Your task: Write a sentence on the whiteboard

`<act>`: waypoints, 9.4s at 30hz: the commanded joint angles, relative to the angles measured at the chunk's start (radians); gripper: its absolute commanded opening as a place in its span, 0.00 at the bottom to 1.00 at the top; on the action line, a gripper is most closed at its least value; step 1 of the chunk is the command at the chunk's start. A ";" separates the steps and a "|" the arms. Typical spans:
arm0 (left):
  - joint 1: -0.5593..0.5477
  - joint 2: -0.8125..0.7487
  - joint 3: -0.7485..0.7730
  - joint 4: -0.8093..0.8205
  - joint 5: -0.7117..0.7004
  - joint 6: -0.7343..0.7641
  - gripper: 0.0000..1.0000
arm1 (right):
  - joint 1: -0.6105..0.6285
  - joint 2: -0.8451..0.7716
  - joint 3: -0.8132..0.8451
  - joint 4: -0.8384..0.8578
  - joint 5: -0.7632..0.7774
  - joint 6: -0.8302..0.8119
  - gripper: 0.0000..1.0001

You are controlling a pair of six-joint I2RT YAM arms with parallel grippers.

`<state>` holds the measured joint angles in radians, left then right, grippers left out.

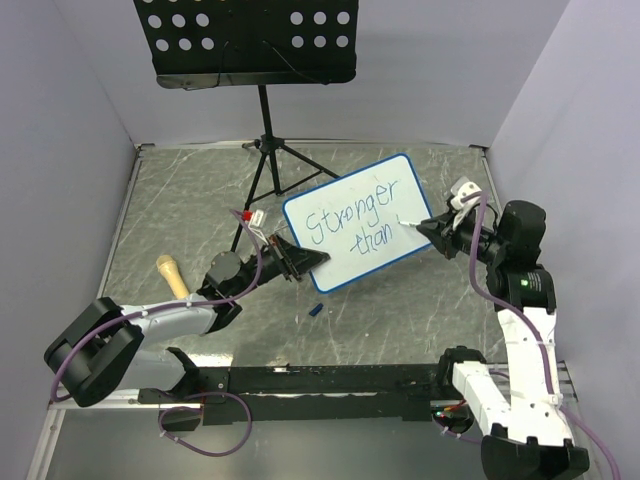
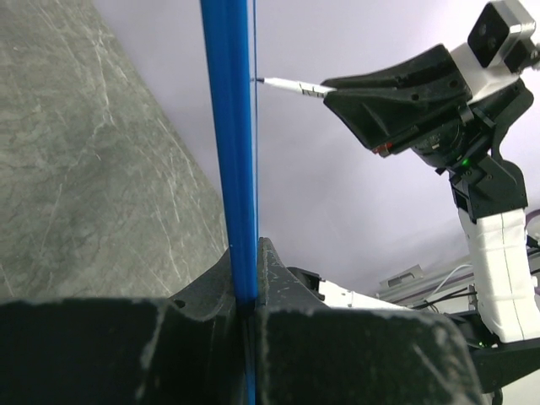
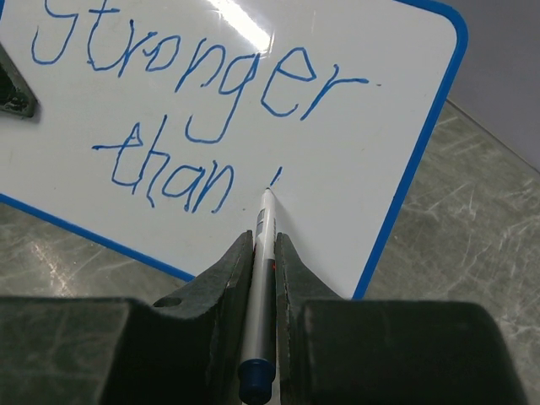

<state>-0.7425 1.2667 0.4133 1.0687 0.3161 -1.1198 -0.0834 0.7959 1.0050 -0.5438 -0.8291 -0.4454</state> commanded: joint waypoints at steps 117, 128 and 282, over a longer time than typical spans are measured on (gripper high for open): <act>0.032 0.000 0.022 0.201 -0.011 -0.046 0.01 | 0.008 0.020 -0.046 0.067 -0.044 0.077 0.00; 0.034 -0.026 -0.005 0.175 -0.041 -0.043 0.01 | -0.019 0.011 -0.002 0.073 -0.022 0.074 0.00; 0.040 -0.041 -0.034 0.197 0.011 -0.015 0.01 | -0.042 0.074 0.080 0.025 0.030 0.043 0.00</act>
<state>-0.7033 1.2648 0.3630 1.0943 0.3103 -1.1450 -0.1169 0.8783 1.0786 -0.5613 -0.8047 -0.4122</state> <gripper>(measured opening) 0.073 0.190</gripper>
